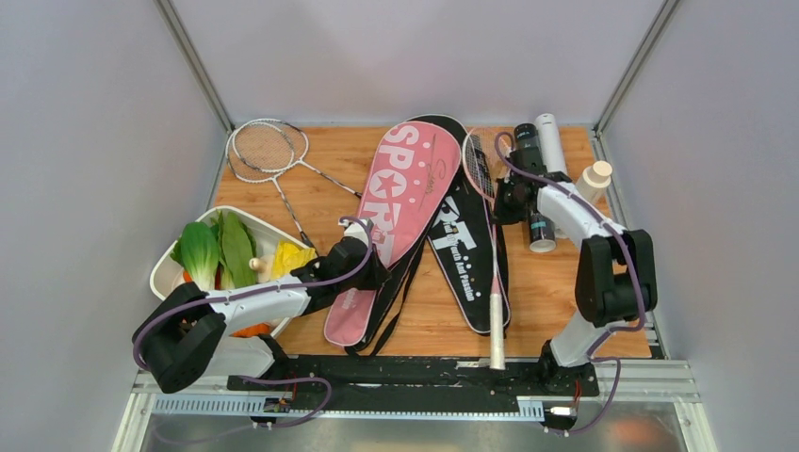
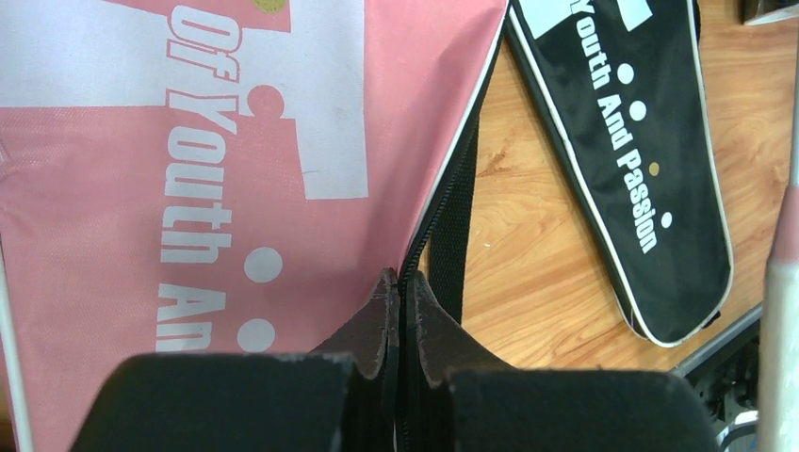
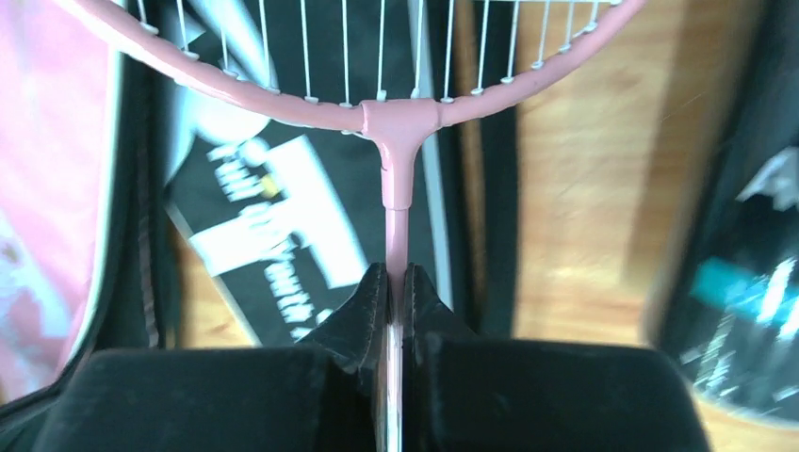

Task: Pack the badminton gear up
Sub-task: Pick up the racket from the center of the board, then place the racket at the center of the board.

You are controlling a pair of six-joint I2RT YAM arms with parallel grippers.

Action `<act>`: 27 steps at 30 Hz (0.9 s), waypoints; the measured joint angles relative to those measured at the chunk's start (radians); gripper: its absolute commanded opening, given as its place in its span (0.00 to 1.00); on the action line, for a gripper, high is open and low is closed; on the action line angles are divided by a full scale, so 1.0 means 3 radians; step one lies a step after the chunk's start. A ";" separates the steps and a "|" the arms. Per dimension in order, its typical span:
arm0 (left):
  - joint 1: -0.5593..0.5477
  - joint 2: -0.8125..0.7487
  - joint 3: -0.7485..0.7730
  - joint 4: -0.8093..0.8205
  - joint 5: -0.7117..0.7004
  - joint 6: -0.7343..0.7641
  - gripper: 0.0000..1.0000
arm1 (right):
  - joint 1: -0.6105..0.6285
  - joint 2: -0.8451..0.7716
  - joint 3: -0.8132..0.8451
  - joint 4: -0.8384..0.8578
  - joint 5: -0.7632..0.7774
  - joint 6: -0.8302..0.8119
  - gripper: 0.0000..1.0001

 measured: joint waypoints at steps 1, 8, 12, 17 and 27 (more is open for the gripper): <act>0.0000 0.0000 -0.0003 0.0009 0.0003 -0.0009 0.00 | 0.0071 -0.0125 -0.0090 0.0004 0.0005 0.0106 0.00; 0.0000 0.0084 -0.0004 0.0102 0.0060 -0.0048 0.00 | 0.0779 -0.0257 -0.0296 0.0299 0.0197 0.0758 0.11; -0.0003 0.0125 -0.0006 0.0155 0.0074 -0.0067 0.00 | 0.0978 -0.0080 -0.0294 0.0474 0.0287 0.1001 0.37; -0.0003 0.0198 -0.0006 0.0215 0.0085 -0.0099 0.00 | 0.1005 0.0015 -0.0315 0.0538 0.0223 0.1036 0.65; -0.0003 0.0259 -0.0006 0.0312 0.0125 -0.0120 0.00 | 0.1022 -0.1811 -0.1982 0.1061 -0.0706 0.0999 0.67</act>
